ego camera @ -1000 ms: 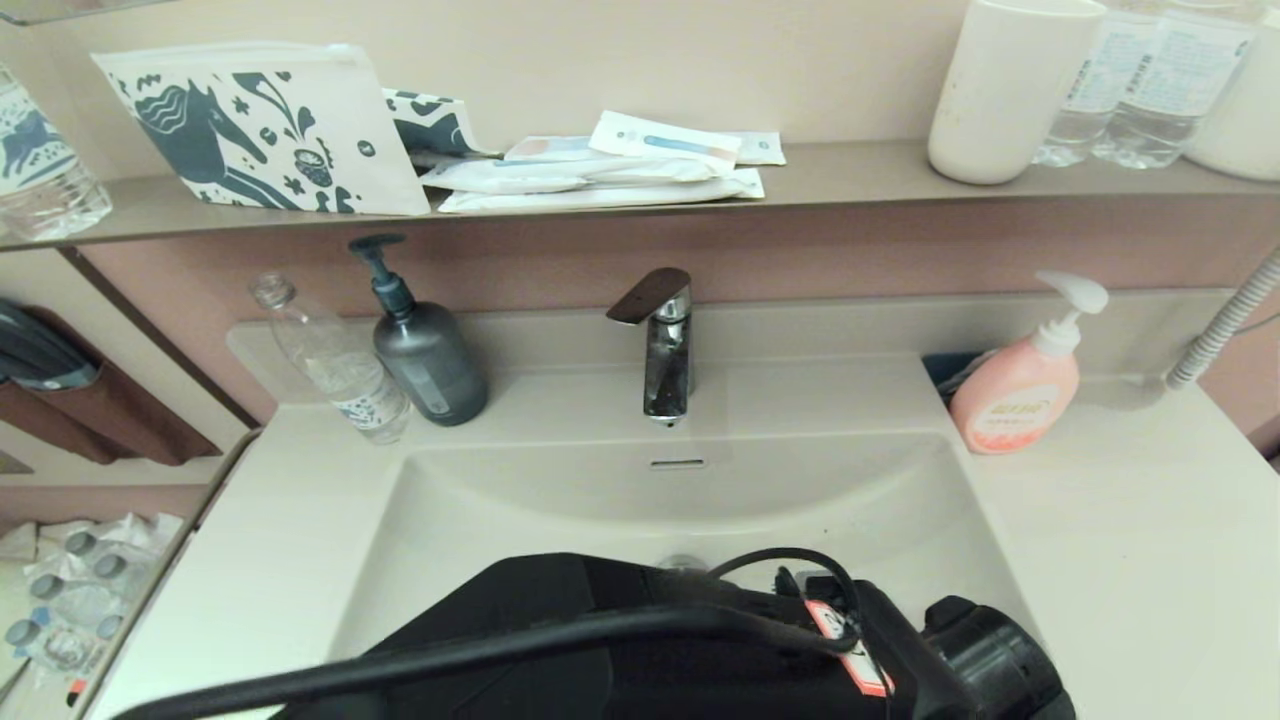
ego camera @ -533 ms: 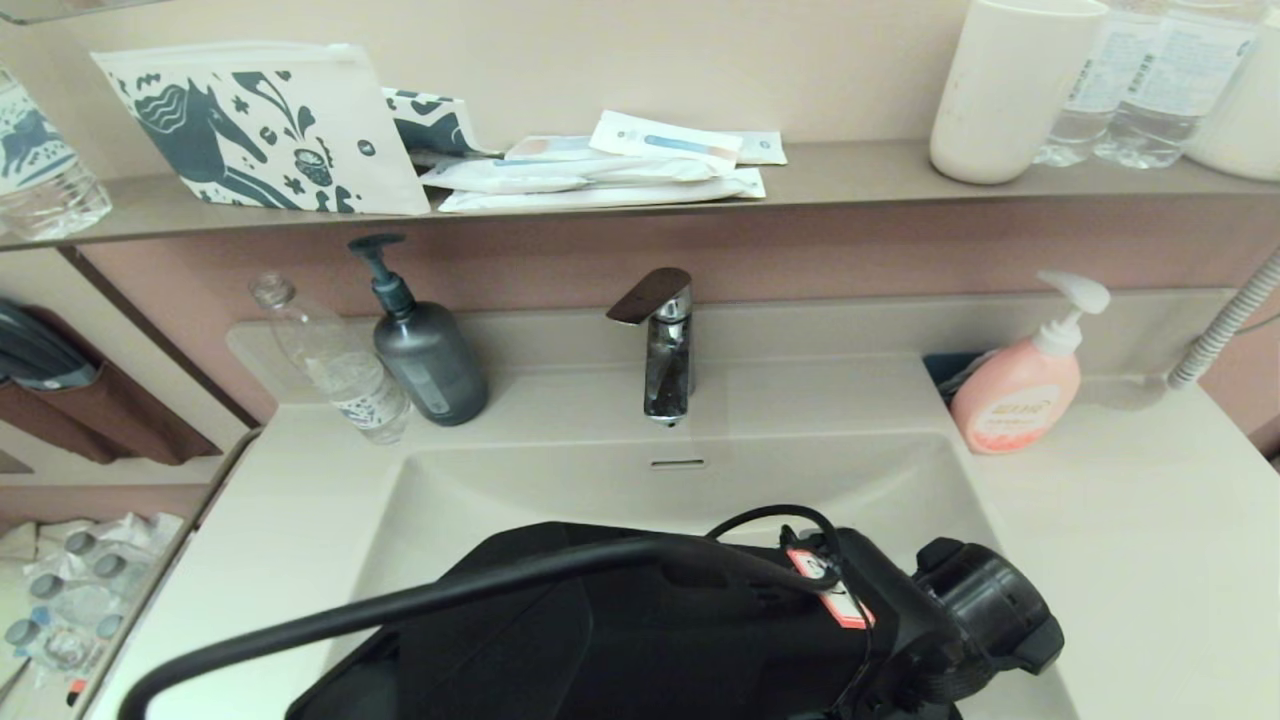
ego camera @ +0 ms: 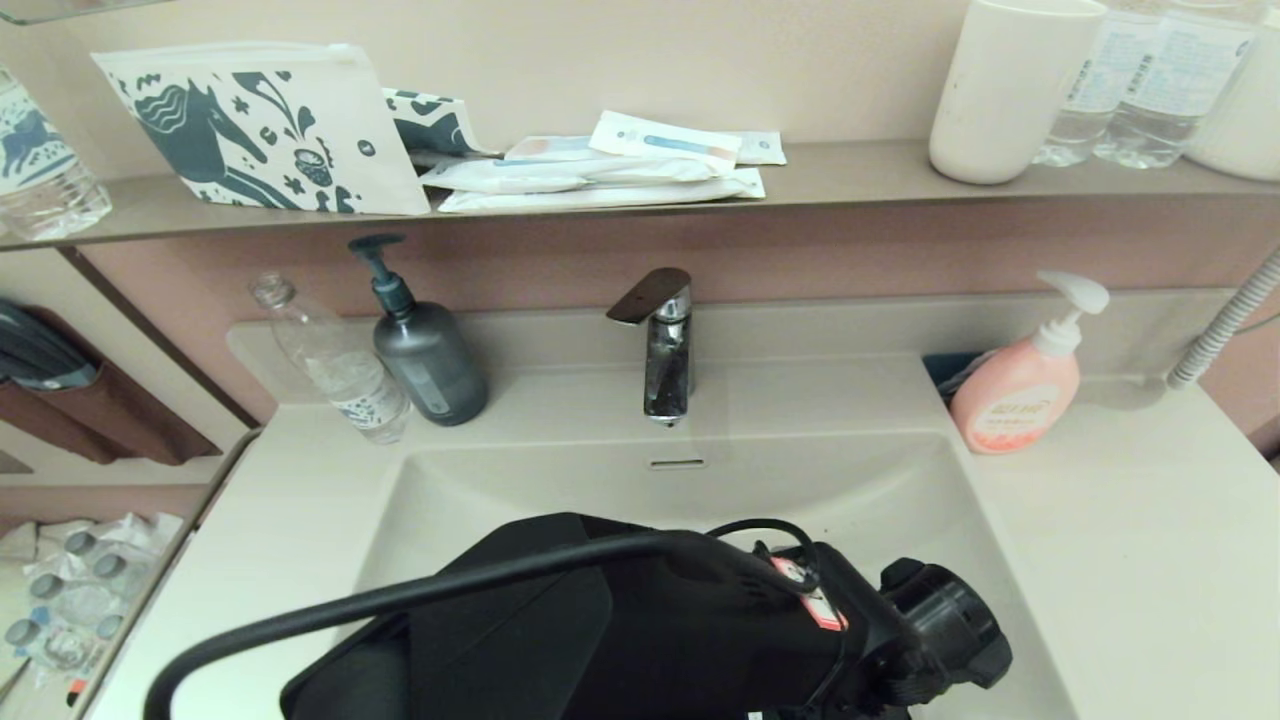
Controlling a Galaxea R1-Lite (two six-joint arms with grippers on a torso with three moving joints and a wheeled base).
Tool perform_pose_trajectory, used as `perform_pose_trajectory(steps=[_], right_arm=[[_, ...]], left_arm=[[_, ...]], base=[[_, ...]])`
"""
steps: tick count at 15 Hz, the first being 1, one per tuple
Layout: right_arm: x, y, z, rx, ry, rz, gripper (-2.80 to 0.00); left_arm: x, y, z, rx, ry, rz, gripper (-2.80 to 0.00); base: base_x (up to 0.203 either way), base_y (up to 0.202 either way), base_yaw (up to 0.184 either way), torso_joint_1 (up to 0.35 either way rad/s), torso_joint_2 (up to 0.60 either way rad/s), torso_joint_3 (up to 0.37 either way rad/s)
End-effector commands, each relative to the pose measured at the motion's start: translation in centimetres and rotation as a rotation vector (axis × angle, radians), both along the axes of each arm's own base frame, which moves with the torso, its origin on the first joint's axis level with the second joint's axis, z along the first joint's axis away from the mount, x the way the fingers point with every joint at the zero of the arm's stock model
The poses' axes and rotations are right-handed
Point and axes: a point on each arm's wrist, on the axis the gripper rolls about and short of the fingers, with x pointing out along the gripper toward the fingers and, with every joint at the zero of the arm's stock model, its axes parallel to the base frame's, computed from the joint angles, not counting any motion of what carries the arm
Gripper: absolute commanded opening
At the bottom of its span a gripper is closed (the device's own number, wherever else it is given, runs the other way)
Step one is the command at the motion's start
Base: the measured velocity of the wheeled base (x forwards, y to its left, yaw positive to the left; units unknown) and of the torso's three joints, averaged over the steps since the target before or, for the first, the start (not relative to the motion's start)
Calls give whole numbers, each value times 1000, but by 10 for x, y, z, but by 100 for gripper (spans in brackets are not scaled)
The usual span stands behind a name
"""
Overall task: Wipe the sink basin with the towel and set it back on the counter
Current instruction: Wipe the sink
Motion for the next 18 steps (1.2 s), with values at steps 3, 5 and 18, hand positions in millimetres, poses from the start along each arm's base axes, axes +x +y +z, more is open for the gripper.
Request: perform_pose_trajectory(steps=[3,5,18], right_arm=[[0,0,0,0,2,2,-280],[0,0,0,0,2,1,-280],[0,0,0,0,2,0,-280]], left_arm=[[0,19,-2,15,6,25,-280],[-5,32,-13,47,20,27,-280],[0,130,-40,166,36,-24,-280]], base=[[0,0,0,0,0,0],[0,0,0,0,0,0],[0,0,0,0,0,0]])
